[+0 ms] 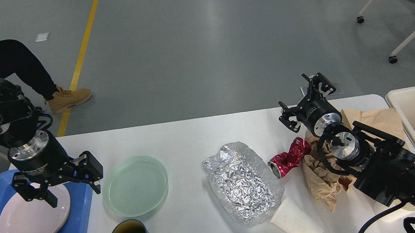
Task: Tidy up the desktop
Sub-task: 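Move the left gripper over the dark green mug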
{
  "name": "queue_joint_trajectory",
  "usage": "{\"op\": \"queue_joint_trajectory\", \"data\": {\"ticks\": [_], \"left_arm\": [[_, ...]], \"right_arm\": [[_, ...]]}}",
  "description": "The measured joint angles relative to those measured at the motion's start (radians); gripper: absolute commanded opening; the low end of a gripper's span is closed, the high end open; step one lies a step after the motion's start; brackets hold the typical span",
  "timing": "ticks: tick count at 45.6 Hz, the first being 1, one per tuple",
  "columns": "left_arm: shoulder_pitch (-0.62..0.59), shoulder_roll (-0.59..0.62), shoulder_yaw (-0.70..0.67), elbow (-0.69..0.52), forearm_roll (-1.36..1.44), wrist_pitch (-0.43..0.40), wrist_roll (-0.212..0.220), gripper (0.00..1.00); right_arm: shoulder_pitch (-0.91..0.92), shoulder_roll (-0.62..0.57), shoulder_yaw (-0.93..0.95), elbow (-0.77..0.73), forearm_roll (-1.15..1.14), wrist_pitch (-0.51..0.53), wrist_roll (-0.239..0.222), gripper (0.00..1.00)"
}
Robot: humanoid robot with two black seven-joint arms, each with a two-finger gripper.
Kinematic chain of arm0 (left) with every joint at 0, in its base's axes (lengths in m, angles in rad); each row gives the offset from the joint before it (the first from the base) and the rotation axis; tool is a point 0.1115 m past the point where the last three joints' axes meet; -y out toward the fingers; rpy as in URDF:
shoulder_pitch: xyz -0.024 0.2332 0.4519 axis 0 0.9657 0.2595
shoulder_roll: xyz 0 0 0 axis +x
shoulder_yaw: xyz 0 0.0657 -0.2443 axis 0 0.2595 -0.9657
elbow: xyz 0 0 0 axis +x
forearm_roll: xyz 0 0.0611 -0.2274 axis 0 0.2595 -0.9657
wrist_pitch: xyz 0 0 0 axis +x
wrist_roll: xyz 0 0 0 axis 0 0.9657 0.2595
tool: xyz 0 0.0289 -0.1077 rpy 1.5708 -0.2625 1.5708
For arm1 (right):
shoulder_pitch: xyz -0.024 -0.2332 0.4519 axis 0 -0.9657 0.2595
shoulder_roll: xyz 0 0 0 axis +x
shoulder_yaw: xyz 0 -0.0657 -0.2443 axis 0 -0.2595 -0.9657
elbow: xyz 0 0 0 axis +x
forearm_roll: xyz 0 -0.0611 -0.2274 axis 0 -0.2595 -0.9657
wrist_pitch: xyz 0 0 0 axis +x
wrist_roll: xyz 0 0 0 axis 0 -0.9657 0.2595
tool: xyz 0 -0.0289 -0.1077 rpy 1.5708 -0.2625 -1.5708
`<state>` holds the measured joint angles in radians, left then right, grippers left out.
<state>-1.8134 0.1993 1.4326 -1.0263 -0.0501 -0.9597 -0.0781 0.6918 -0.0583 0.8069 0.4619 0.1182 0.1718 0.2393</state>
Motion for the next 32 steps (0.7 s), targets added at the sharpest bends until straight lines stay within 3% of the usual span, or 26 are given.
{"op": "queue_joint_trajectory", "data": {"ticks": [13,32], "left_arm": [[0.087,-0.135,-0.016,-0.003,0.000,0.000,0.003,0.97],[0.157,-0.164,-0.003,0.011,0.002,0.000,0.015,0.96]], "right_arm": [[0.000,0.000,0.000,0.001,0.000,0.000,0.000,1.00],[0.000,0.000,0.000,0.001,0.000,0.000,0.000,1.00]]}}
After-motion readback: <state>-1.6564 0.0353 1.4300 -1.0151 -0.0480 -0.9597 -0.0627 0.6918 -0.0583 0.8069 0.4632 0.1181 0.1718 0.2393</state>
